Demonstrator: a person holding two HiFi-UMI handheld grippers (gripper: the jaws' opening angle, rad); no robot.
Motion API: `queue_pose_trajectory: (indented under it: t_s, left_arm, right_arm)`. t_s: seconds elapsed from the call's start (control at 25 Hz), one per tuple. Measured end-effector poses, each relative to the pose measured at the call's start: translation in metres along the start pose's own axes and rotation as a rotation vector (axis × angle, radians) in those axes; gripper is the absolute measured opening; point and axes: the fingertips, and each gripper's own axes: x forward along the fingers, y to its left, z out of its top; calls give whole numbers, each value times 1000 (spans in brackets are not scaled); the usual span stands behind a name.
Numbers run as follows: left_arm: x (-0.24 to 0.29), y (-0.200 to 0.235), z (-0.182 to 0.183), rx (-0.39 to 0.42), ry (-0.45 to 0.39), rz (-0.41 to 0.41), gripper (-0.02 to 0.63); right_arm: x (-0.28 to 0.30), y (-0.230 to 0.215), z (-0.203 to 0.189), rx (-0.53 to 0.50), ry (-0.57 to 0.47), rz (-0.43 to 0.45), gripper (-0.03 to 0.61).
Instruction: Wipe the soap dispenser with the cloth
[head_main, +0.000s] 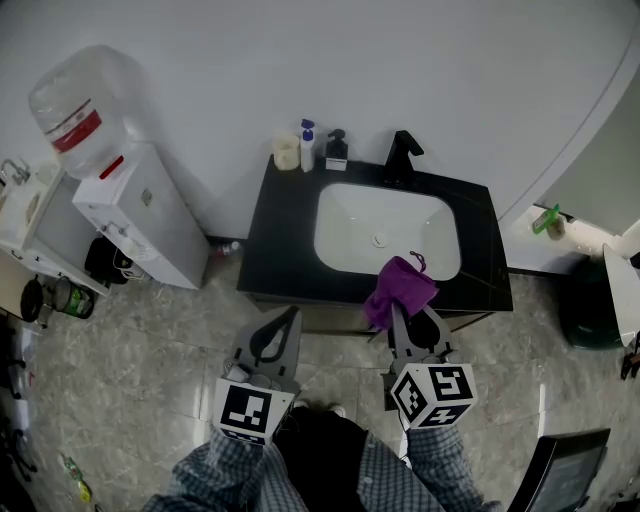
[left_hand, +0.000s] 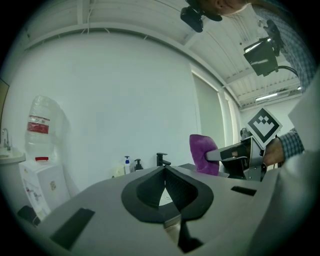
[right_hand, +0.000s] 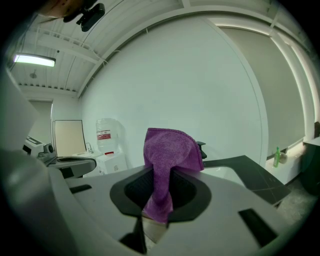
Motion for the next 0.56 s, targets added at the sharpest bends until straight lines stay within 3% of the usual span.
queue_pose_trajectory:
  t_s: [0.36,0.56]
  left_arm:
    - [-5,6,-7,-10,37,-2,2]
    - [-5,7,-1,-30,-2,5,2]
  right_arm:
    - [2,-3,-1,11,9,-16,74]
    - [0,-5,0,0,10,-27,74]
